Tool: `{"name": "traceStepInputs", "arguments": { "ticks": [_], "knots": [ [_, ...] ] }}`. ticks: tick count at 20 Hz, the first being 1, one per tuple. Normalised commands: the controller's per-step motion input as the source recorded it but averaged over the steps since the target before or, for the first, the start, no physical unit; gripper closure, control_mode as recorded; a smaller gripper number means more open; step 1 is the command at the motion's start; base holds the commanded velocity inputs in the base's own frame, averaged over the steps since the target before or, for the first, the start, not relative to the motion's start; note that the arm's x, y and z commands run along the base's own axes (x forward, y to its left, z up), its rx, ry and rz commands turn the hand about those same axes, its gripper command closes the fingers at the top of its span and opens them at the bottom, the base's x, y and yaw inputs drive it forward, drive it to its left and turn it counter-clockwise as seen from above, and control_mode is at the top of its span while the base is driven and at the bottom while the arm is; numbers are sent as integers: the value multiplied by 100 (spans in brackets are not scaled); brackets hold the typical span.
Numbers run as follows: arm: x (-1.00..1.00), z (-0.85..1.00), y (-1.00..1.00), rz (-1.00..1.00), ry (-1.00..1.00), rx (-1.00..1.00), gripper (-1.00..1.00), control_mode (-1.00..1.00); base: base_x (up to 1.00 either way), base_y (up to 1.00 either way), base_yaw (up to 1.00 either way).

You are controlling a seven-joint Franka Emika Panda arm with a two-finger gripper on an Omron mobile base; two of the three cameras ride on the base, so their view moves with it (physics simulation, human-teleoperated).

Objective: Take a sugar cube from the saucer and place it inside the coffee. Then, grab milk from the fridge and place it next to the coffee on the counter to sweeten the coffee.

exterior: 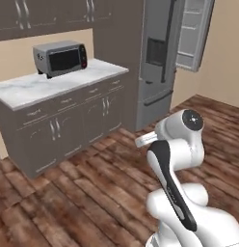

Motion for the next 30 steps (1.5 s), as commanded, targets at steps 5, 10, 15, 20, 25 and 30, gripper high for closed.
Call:
{"name": "traceStepInputs", "arguments": {
  "ticks": [5, 10, 15, 20, 25, 30],
  "knots": [
    [0, 0, 0, 0, 0, 0, -100, 100, 100, -13, -31],
    [0, 0, 0, 0, 0, 0, -100, 100, 100, -32, -29],
    [0, 0, 0, 0, 0, 0, -100, 100, 100, -57, -23],
    [0, 0, 0, 0, 0, 0, -100, 100, 100, -86, -10],
    [0, 0, 0, 0, 0, 0, -100, 100, 100, -91, 0],
    [0, 0, 0, 0, 0, 0, -100, 100, 100, -96, 0]
  ]
}}
